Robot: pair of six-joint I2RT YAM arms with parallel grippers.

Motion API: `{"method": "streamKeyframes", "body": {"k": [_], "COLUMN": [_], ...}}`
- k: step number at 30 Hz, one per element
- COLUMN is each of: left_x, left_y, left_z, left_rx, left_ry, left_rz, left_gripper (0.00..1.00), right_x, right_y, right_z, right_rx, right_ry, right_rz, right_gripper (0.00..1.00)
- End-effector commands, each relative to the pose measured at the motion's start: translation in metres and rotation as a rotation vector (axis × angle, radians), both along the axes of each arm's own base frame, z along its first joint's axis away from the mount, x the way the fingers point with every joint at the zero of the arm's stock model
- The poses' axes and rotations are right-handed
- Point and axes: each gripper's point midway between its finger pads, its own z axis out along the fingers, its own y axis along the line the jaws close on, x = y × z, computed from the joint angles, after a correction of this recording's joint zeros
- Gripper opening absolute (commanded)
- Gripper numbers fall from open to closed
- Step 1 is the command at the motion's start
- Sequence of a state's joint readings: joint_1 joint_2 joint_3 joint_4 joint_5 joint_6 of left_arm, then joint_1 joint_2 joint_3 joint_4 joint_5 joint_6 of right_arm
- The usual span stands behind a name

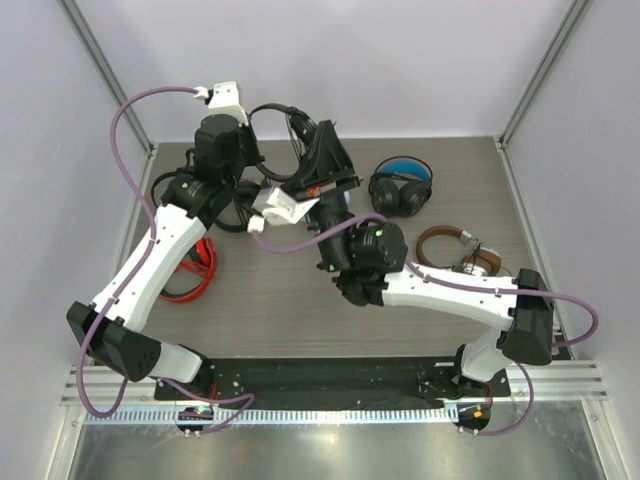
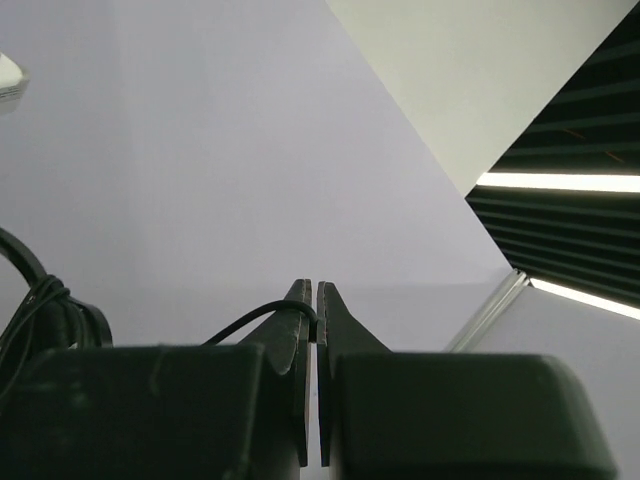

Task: Wrap the headphones
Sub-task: Wrap the headphone cable with the right arm

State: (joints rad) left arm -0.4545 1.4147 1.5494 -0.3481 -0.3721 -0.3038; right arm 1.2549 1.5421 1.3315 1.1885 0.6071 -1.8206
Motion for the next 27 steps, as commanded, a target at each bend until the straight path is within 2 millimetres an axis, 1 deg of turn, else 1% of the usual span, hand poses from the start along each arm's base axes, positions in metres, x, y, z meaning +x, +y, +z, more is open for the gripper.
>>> {"method": "streamKeyframes", "body": {"k": [1, 2, 3, 4, 6, 7, 8, 9, 10, 12, 13, 14, 16, 17, 19, 21, 22, 23, 26, 27], "left_x": [0.004, 0.004, 0.004, 0.004, 0.004, 0.005, 0.005, 0.005, 0.005, 0.004, 0.004, 0.005, 0.005, 0.005, 0.004, 0.003, 0.002, 0.002, 0.002, 0.003], "left_y": [-0.004, -0.004, -0.005, -0.005, -0.005, -0.007, -0.008, -0.010, -0.011, -0.011, -0.011, -0.011, -0.012, -0.013, -0.016, -0.016, -0.018, -0.018, -0.016, -0.011], "left_z": [0.003, 0.003, 0.001, 0.001, -0.001, -0.002, -0.003, -0.004, -0.005, -0.005, -0.006, -0.007, -0.008, -0.009, -0.010, -0.012, -0.012, -0.013, -0.015, -0.016], "left_rx": [0.012, 0.012, 0.016, 0.016, 0.021, 0.020, 0.022, 0.025, 0.028, 0.036, 0.039, 0.044, 0.049, 0.055, 0.074, 0.091, 0.102, 0.104, 0.134, 0.148], "left_ry": [-0.030, -0.030, -0.024, -0.024, -0.020, -0.017, -0.014, -0.010, -0.007, -0.007, -0.004, -0.003, -0.001, 0.000, 0.000, 0.002, 0.002, 0.003, 0.003, 0.004], "left_rz": [-0.013, -0.013, -0.015, -0.015, -0.017, -0.024, -0.031, -0.036, -0.041, -0.037, -0.038, -0.034, -0.039, -0.039, -0.046, -0.042, -0.047, -0.049, -0.035, -0.007], "left_gripper": [0.00, 0.00, 0.00, 0.00, 0.00, 0.00, 0.00, 0.00, 0.00, 0.00, 0.00, 0.00, 0.00, 0.00, 0.00, 0.00, 0.00, 0.00, 0.00, 0.00], "right_x": [0.001, 0.007, 0.009, 0.009, 0.014, 0.015, 0.020, 0.027, 0.029, 0.036, 0.037, 0.040, 0.042, 0.044, 0.049, 0.055, 0.055, 0.059, 0.058, 0.057], "right_y": [-0.016, -0.015, -0.014, -0.017, -0.014, -0.016, -0.012, -0.013, -0.014, -0.011, -0.010, -0.005, -0.003, 0.000, -0.003, 0.000, 0.001, 0.000, 0.004, 0.003], "right_z": [0.045, 0.045, 0.048, 0.052, 0.052, 0.057, 0.054, 0.053, 0.056, 0.053, 0.057, 0.054, 0.057, 0.055, 0.060, 0.060, 0.063, 0.064, 0.067, 0.070], "right_rx": [0.085, 0.080, 0.098, 0.121, 0.119, 0.131, 0.104, 0.097, 0.103, 0.074, 0.073, 0.050, 0.053, 0.040, 0.042, 0.030, 0.026, 0.025, 0.018, 0.024], "right_ry": [-0.043, -0.039, -0.024, -0.025, 0.012, 0.020, 0.042, 0.052, 0.053, 0.072, 0.079, 0.099, 0.111, 0.121, 0.107, 0.094, 0.079, 0.075, 0.069, 0.066], "right_rz": [0.095, 0.093, 0.119, 0.128, 0.166, 0.177, 0.179, 0.167, 0.166, 0.150, 0.149, 0.154, 0.165, 0.169, 0.157, 0.147, 0.156, 0.151, 0.176, 0.181], "right_gripper": [0.01, 0.01, 0.01, 0.01, 0.01, 0.01, 0.01, 0.01, 0.02, 0.02, 0.02, 0.02, 0.02, 0.02, 0.02, 0.01, 0.01, 0.01, 0.01, 0.01]}}
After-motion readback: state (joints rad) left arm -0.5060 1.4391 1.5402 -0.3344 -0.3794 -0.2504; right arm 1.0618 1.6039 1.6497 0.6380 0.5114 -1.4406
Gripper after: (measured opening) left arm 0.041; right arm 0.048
